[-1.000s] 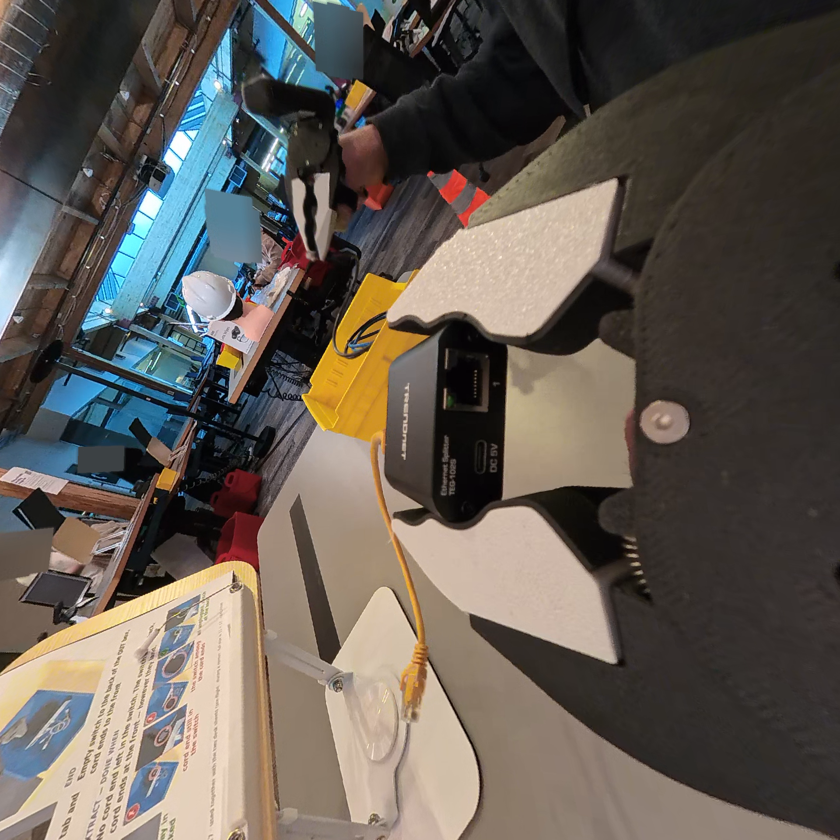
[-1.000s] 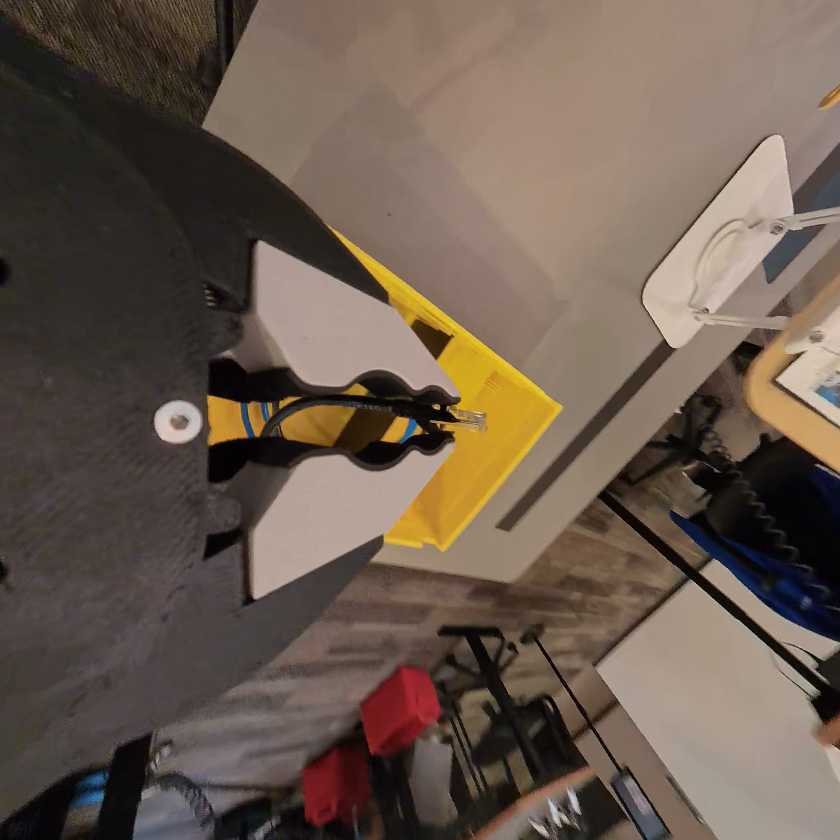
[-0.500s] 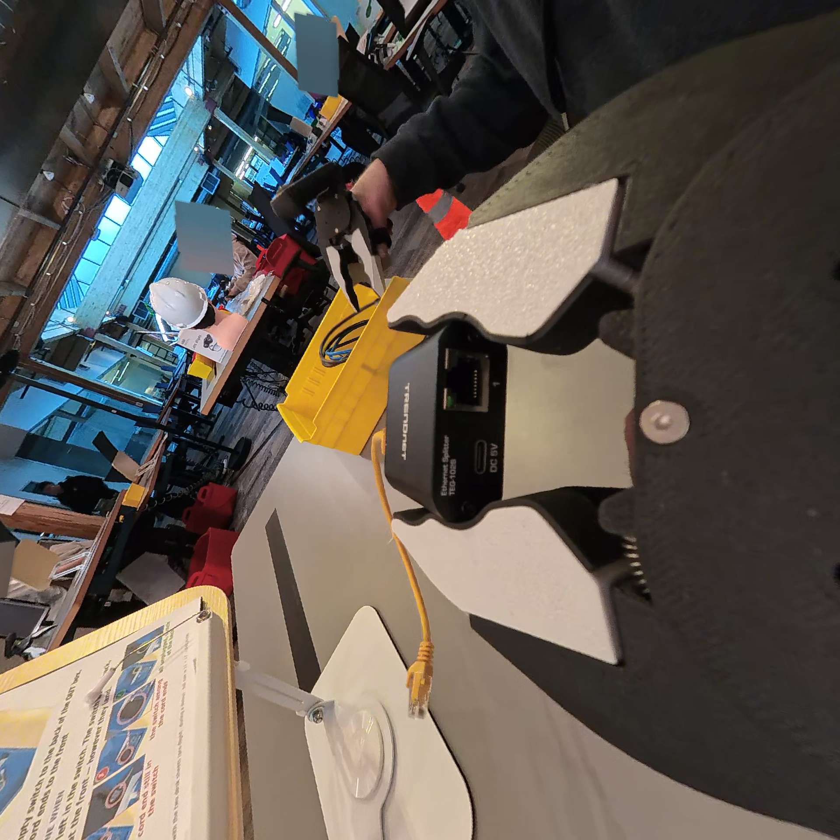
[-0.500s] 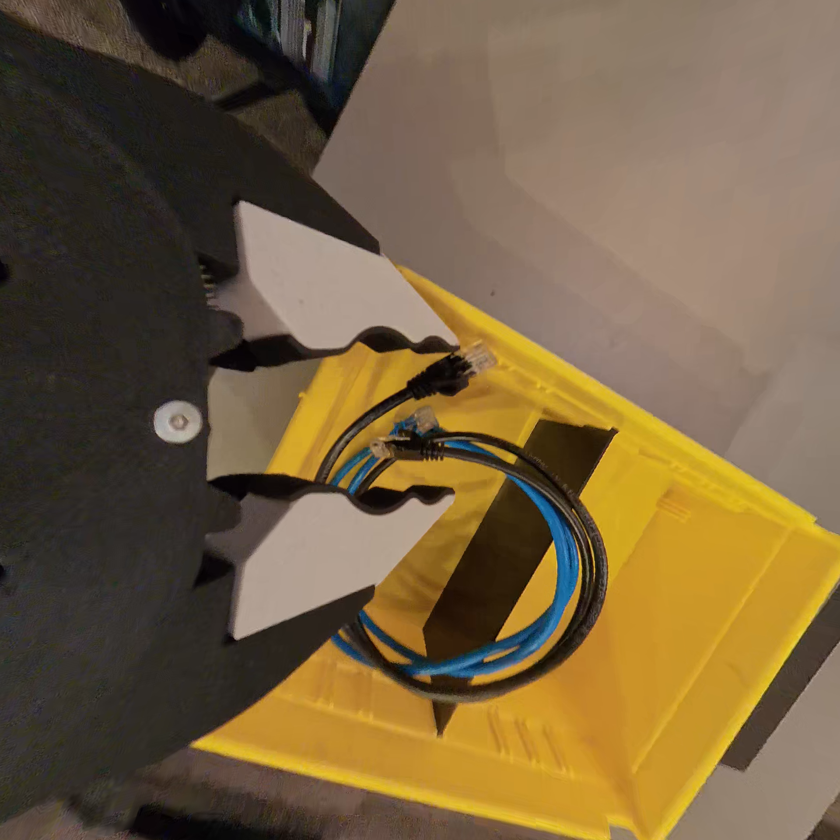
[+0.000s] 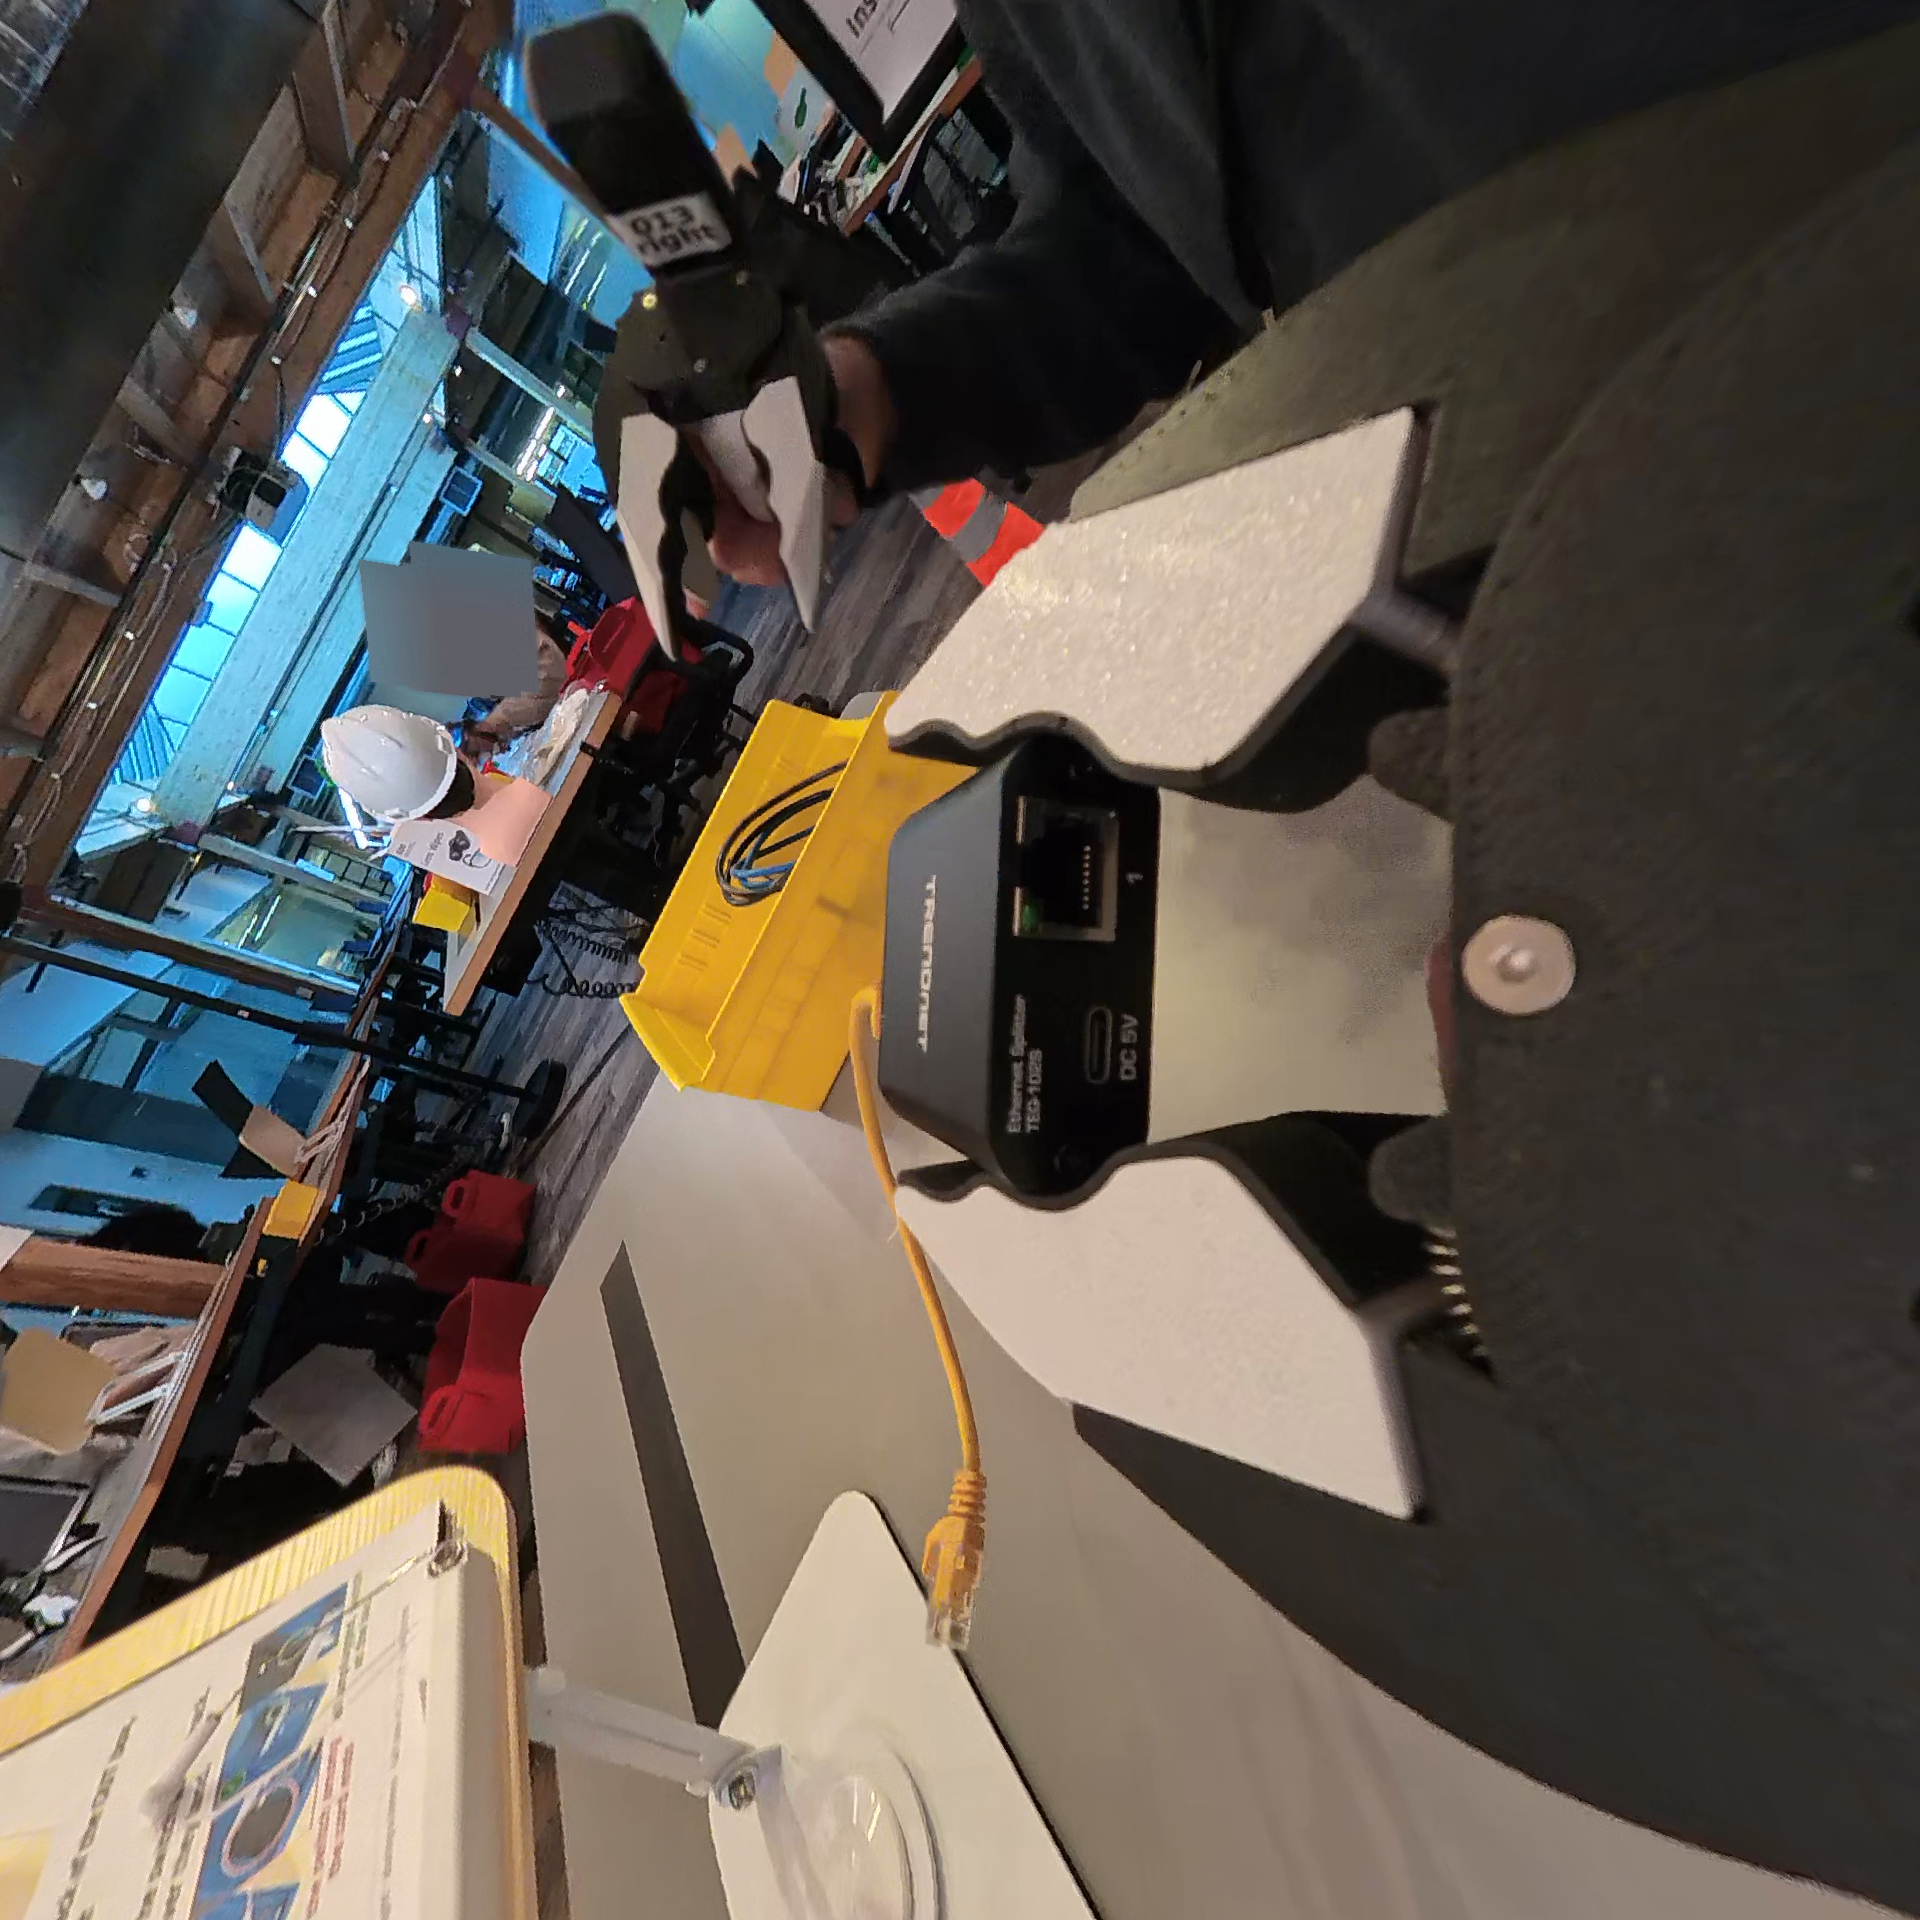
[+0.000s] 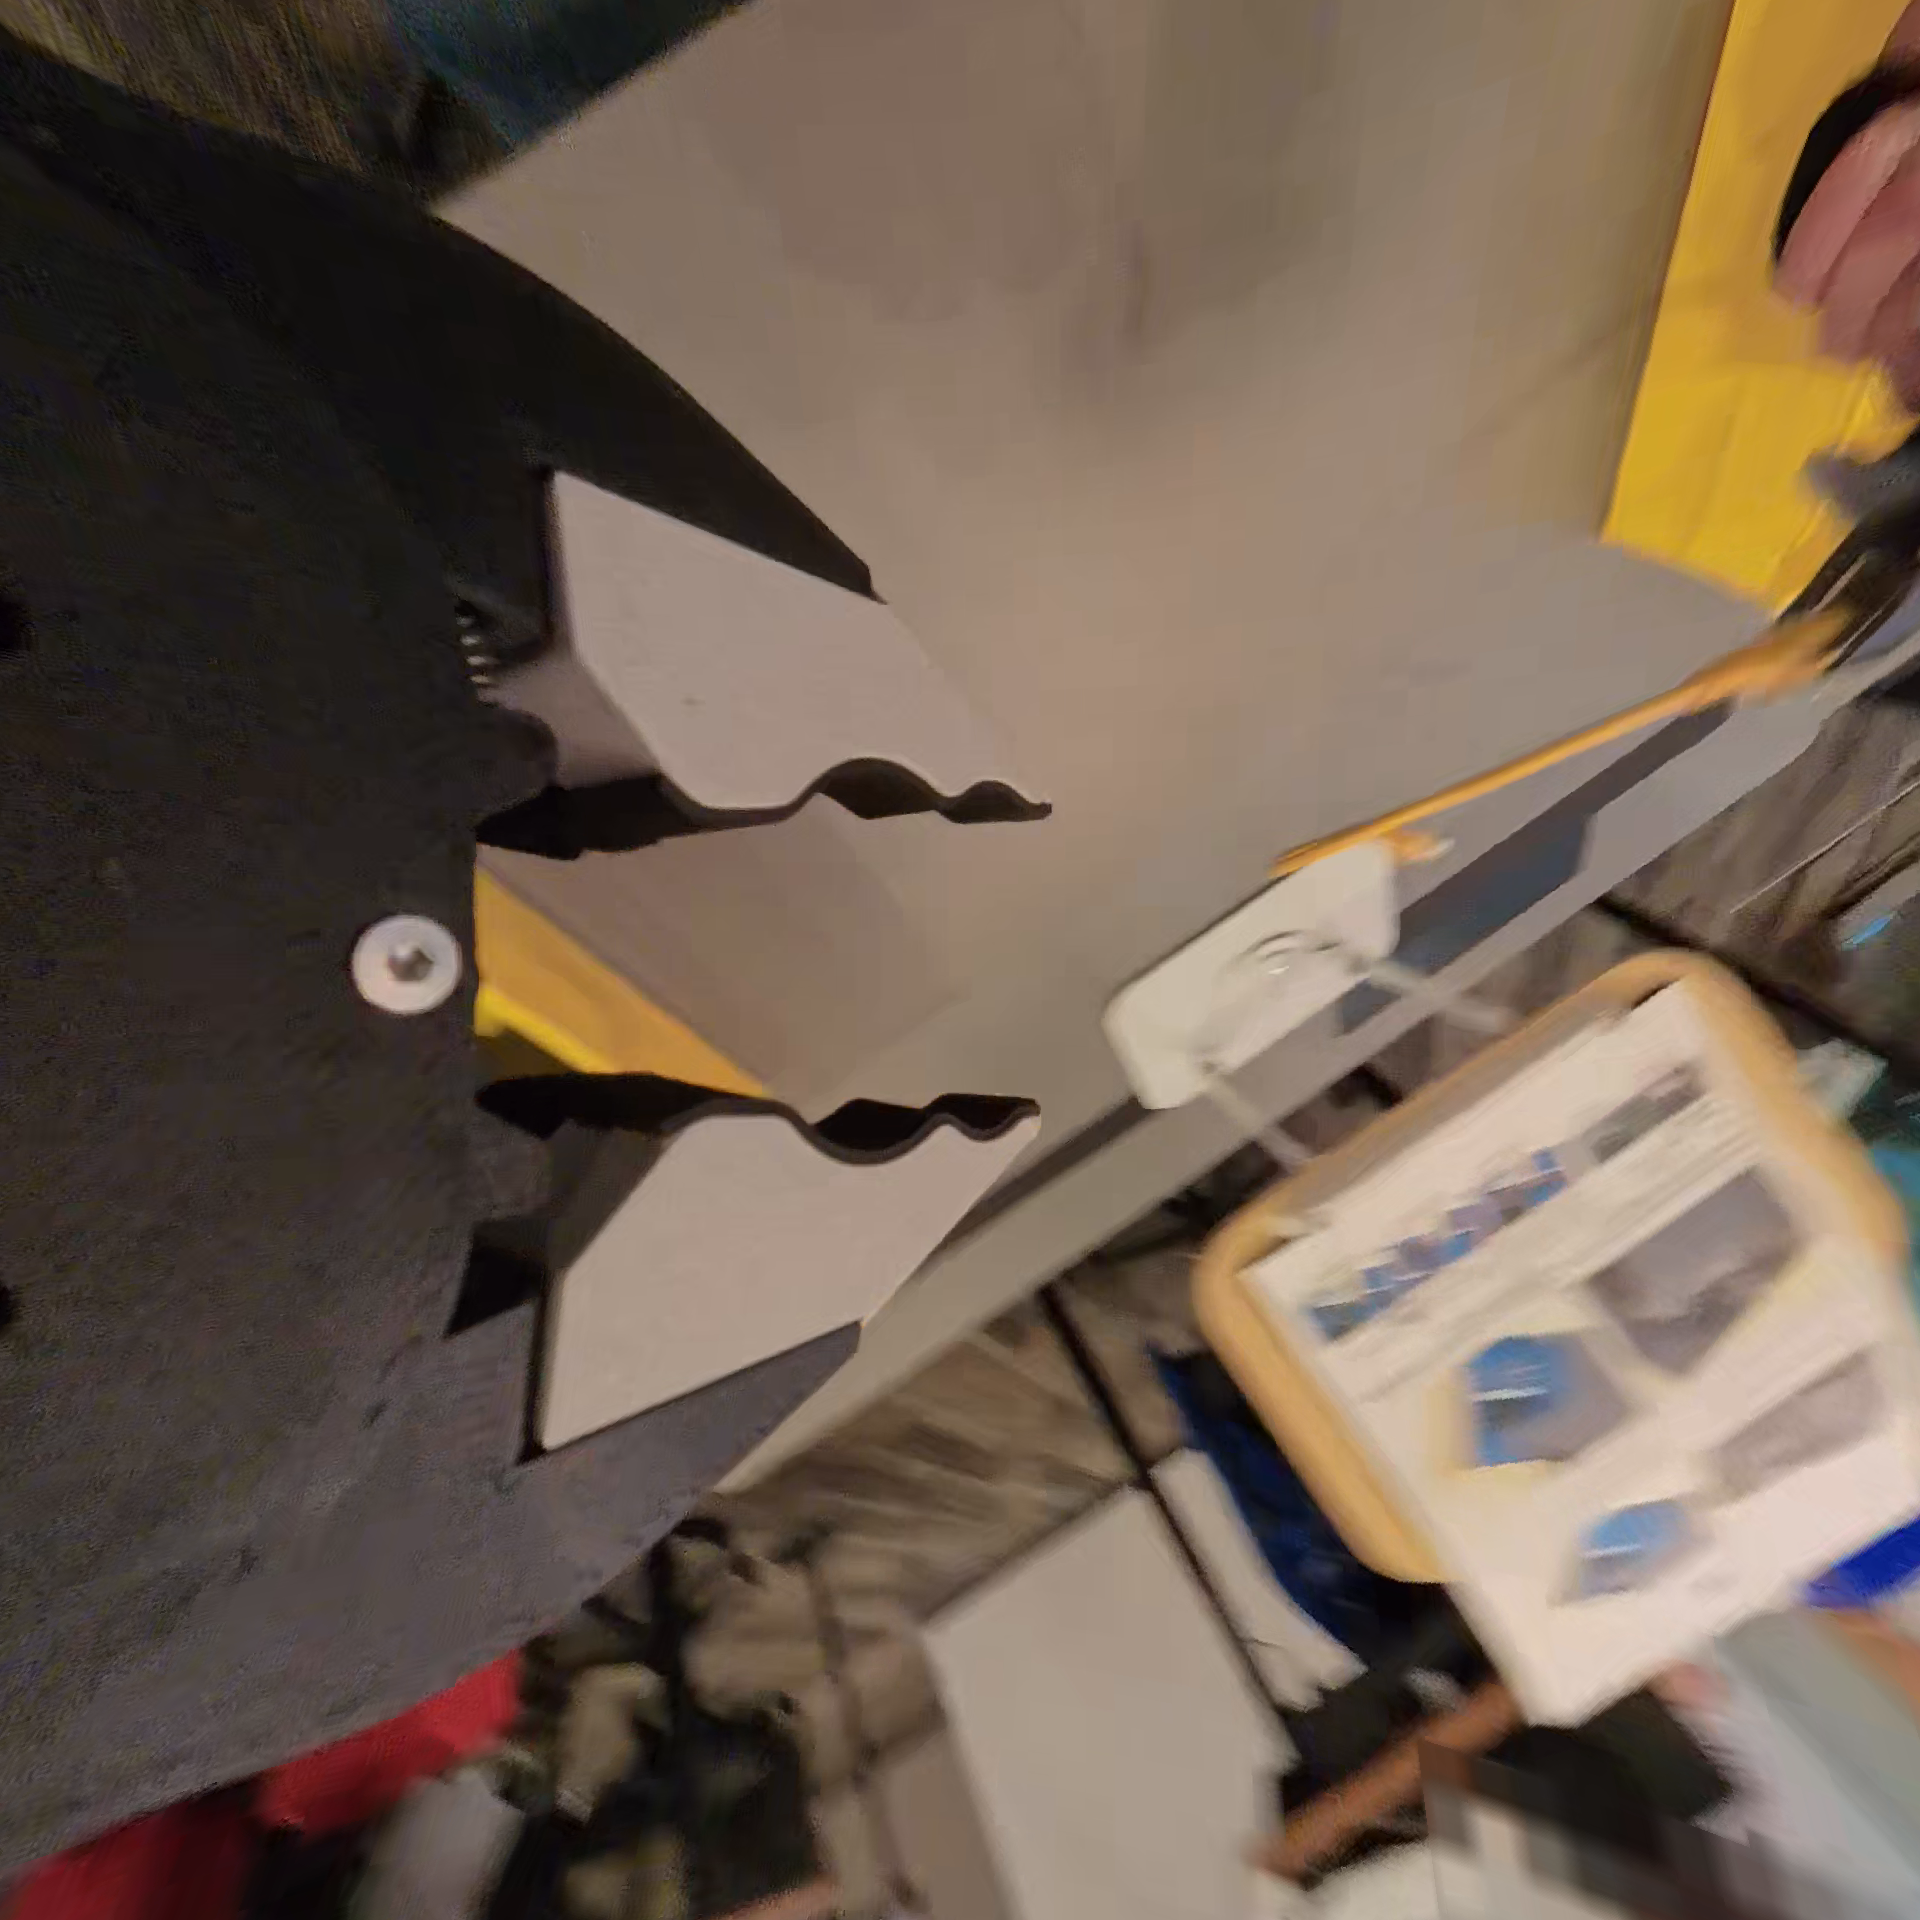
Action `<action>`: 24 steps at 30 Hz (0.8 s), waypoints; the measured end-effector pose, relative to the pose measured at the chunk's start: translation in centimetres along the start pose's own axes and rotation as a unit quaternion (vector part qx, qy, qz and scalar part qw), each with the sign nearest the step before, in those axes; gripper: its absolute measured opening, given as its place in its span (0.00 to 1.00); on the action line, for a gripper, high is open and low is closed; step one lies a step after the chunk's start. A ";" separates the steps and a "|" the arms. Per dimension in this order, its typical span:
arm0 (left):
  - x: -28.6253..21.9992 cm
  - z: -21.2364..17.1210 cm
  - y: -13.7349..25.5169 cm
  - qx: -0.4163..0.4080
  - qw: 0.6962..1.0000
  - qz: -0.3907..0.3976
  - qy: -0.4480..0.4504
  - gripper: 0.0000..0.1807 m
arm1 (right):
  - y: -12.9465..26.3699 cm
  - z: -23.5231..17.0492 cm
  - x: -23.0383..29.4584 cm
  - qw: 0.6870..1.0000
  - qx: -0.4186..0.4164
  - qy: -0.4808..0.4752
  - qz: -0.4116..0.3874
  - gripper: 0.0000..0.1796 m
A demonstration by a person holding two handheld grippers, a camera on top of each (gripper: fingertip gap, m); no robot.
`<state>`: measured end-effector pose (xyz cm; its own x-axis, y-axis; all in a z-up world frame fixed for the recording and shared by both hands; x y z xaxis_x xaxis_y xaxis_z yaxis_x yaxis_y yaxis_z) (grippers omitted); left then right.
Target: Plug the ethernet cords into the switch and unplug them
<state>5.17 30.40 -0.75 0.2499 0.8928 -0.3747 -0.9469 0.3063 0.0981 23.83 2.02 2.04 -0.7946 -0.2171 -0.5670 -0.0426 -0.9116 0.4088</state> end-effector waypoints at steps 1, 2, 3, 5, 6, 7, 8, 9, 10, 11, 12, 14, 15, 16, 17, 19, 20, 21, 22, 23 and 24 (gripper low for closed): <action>-0.3 0.0 -0.1 0.000 1.000 -0.006 -0.002 0.40 | -1.7 1.8 1.2 0.999 -0.015 0.040 0.008 0.28; -0.7 -0.1 -0.3 -0.001 1.000 -0.010 -0.003 0.40 | -3.4 3.4 2.3 0.997 -0.028 0.073 0.017 0.27; -1.0 -0.1 -0.4 -0.002 1.000 -0.016 -0.002 0.40 | -4.9 4.8 3.3 0.993 -0.045 0.105 0.024 0.25; -1.6 -0.2 -0.7 -0.003 1.000 -0.026 -0.003 0.40 | -7.5 7.1 5.0 0.985 -0.071 0.150 0.048 0.24; -1.9 -0.2 -0.8 -0.004 1.000 -0.030 -0.004 0.40 | -8.7 7.9 5.5 0.982 -0.080 0.165 0.052 0.23; -2.1 -0.3 -0.9 -0.006 0.999 -0.035 -0.001 0.40 | -9.7 8.5 5.7 0.978 -0.093 0.179 0.049 0.20; -2.3 -0.3 -1.0 -0.008 0.999 -0.039 0.004 0.40 | -10.6 9.0 5.7 0.976 -0.100 0.191 0.041 0.18; -2.3 -0.4 -1.1 -0.010 0.999 -0.042 0.010 0.40 | -11.3 9.3 5.7 0.973 -0.103 0.205 0.026 0.16; -2.4 -0.4 -1.2 -0.010 0.999 -0.044 0.015 0.40 | -11.9 9.6 5.6 0.970 -0.103 0.220 0.011 0.17; -2.6 -0.5 -1.3 -0.011 0.999 -0.047 0.020 0.40 | -12.3 9.9 5.5 0.967 -0.109 0.231 -0.001 0.16; -2.7 -0.6 -1.4 -0.012 0.998 -0.049 0.025 0.40 | -12.5 10.2 5.4 0.964 -0.116 0.238 -0.005 0.16; -2.9 -0.7 -1.6 -0.012 0.998 -0.051 0.026 0.40 | -12.9 10.6 5.3 0.961 -0.114 0.252 -0.009 0.15; -3.0 -0.8 -1.7 -0.012 0.998 -0.054 0.028 0.40 | -13.1 10.7 5.2 0.959 -0.111 0.261 -0.011 0.14; -3.1 -0.8 -1.8 -0.013 0.998 -0.054 0.030 0.40 | -13.2 10.7 5.2 0.957 -0.112 0.266 -0.004 0.13; -3.1 -0.8 -1.9 -0.015 0.998 -0.053 0.031 0.40 | -13.3 10.7 5.3 0.957 -0.111 0.268 0.003 0.12; -3.0 -0.8 -1.9 -0.019 0.998 -0.051 0.036 0.40 | -13.4 10.7 5.3 0.955 -0.110 0.274 0.008 0.09; -3.0 -0.9 -1.9 -0.019 0.998 -0.053 0.040 0.40 | -13.5 10.6 5.3 0.955 -0.108 0.276 0.013 0.09; -2.9 -0.9 -1.8 -0.022 0.997 -0.055 0.043 0.40 | -13.5 10.5 5.4 0.954 -0.106 0.278 0.019 0.10; -3.0 -0.9 -1.8 -0.027 0.997 -0.058 0.045 0.40 | -13.6 10.4 5.4 0.954 -0.103 0.280 0.028 0.11; -3.1 -0.8 -1.8 -0.030 0.997 -0.061 0.046 0.40 | -13.6 10.4 5.4 0.954 -0.100 0.281 0.034 0.13; -3.2 -0.7 -1.8 -0.029 0.996 -0.063 0.047 0.40 | -13.6 10.3 5.4 0.954 -0.099 0.281 0.039 0.15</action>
<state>5.93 26.76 -0.38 0.3503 0.8131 -0.4649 -0.9200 0.3918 -0.0080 13.87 16.86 0.77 -0.3379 -0.3894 -0.8569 0.1632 -0.9209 0.3541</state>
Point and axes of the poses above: each gripper's, where its closed fingertips meet, y back along the fingers, z out of its top, x = y × z across the jaws, the point moved 8 cm from there along y, back along the fingers, and after that the axes turned 5 degrees about z, right-handed, at the moved point
